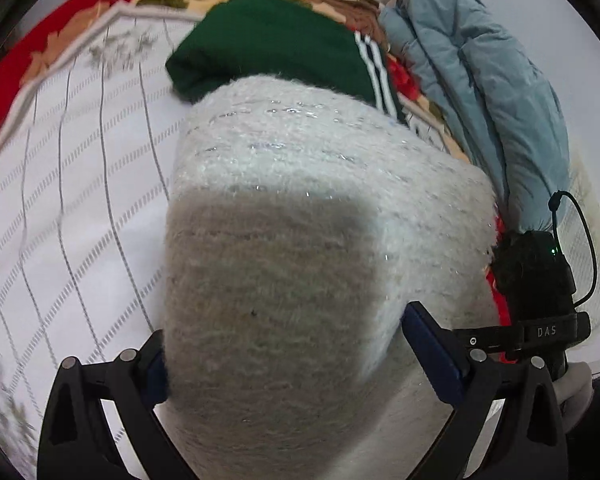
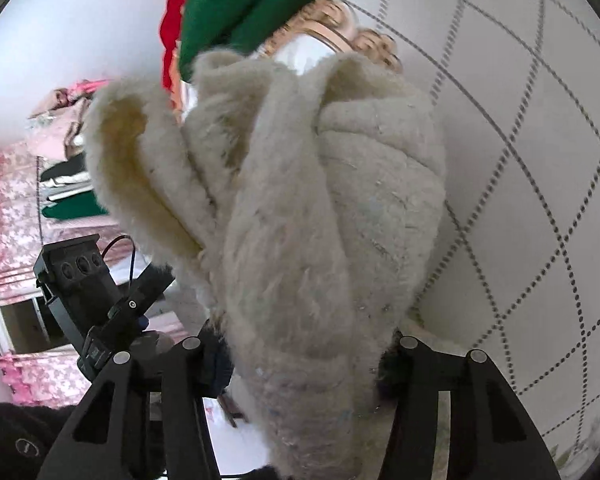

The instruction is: Fold large clothes

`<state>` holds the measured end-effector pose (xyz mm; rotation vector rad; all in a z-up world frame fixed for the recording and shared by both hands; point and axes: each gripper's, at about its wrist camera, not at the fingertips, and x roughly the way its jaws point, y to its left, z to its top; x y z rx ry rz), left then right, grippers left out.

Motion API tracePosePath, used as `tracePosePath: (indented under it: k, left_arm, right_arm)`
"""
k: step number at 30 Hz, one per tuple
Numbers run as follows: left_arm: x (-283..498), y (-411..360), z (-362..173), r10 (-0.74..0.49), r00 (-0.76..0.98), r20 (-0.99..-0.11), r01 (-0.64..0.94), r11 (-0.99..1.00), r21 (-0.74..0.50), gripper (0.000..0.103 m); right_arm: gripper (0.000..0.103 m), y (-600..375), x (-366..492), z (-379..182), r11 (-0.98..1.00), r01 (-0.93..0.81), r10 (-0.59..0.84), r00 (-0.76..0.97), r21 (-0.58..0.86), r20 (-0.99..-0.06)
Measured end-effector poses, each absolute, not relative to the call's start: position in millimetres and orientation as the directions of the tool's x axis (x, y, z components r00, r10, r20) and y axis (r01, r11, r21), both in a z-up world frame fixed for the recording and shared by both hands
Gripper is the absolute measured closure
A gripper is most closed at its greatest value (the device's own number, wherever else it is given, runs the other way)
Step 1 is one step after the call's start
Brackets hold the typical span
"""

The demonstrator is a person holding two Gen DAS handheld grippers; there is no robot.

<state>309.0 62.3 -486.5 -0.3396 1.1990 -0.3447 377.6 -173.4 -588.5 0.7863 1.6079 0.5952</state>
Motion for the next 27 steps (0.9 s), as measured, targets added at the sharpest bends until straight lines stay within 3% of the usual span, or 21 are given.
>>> tracePosePath:
  k: [11, 18, 23, 27]
  left_arm:
    - [404, 65, -406, -0.418, 0.368, -0.831, 0.094, 0.906, -0.413, 0.003]
    - [539, 86, -377, -0.411, 0.435, -0.801, 0.087, 0.905, -0.417, 0.003]
    - [641, 93, -408, -0.389, 0.417, -0.822, 0.092, 0.917, -0.387, 0.003]
    - [703, 89, -471, -0.374, 0.319, -0.871, 0.068, 0.926, -0.372, 0.003]
  right_arm:
    - [0.049, -178, 455, -508, 0.608, 0.182, 0.787, -0.005, 0.773, -0.617]
    - [0.049, -179, 597, -461, 0.616, 0.154, 0.777, 0.04, 0.773, -0.628]
    - [0.049, -178, 718, -482, 0.641, 0.18, 0.755, 0.023, 0.746, -0.655]
    - [0.049, -174, 782, -520, 0.729, 0.209, 0.671, -0.028, 0.652, -0.741]
